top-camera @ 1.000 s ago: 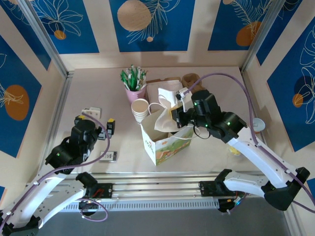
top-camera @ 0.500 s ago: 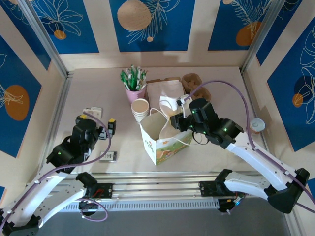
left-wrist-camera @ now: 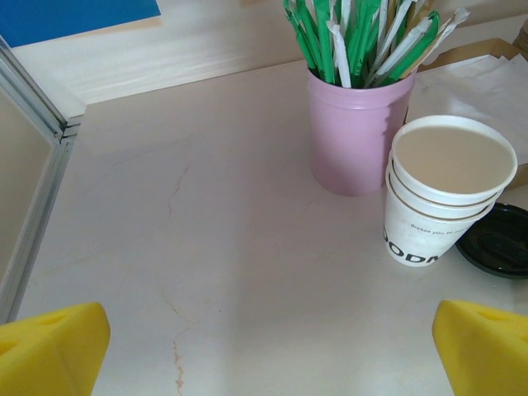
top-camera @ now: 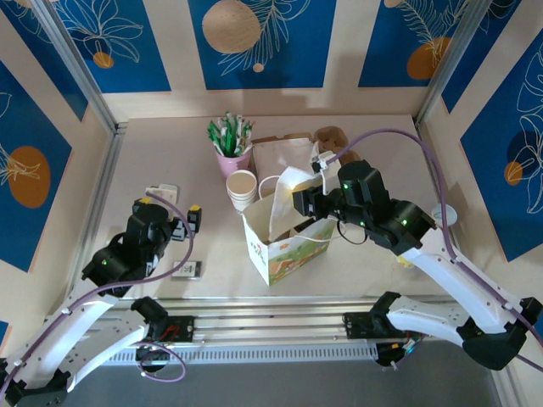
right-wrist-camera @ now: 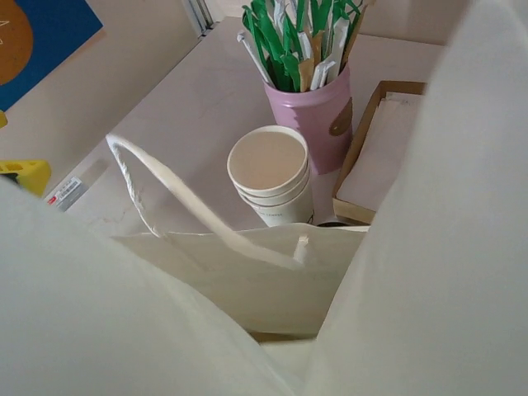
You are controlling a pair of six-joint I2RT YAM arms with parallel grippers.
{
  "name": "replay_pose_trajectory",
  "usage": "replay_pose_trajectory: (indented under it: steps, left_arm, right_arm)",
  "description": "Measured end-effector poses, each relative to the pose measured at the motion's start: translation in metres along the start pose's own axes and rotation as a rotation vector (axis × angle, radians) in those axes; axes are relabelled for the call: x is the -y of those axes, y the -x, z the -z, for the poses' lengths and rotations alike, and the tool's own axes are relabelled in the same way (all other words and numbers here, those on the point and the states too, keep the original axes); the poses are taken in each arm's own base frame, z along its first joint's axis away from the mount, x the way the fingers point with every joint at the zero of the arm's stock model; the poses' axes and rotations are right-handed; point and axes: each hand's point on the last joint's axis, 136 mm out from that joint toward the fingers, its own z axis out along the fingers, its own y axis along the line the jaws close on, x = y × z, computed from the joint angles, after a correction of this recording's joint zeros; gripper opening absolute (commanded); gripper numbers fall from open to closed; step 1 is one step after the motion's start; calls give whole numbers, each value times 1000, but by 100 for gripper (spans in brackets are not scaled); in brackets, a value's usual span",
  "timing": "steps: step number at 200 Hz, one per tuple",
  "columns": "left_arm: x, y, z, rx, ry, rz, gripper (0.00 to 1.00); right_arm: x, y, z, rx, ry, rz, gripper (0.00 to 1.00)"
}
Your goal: Pack the takeout coffee
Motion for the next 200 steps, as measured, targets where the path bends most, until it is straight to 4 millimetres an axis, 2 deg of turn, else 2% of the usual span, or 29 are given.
replay_pose_trajectory:
  steps: [56,91,129,169,187,200]
  left_arm:
    - [1,-1,-1,-3,-3,-1,100]
    - [2,-1,-2,-9,-4,-4,100]
    - [2,-1,-2,-9,-7,-3,100]
    - [4,-2,-2,-11,-18,-3,100]
    - [5,-1,-3,-8,-24,2,100]
    - [5,0,-3,-6,-25,4,100]
  right_arm:
    - [-6,1,12,11,39,-6,61]
    - [-13,2,23,1,72,-17,62]
    - [-12,-13,29,-54,81,-52,61]
    - [-12,-16,55,-25,93,-88,61]
    - [-7,-17,58,-33,66,-95,60]
    - [0,-19,50,-61,27,-96,70]
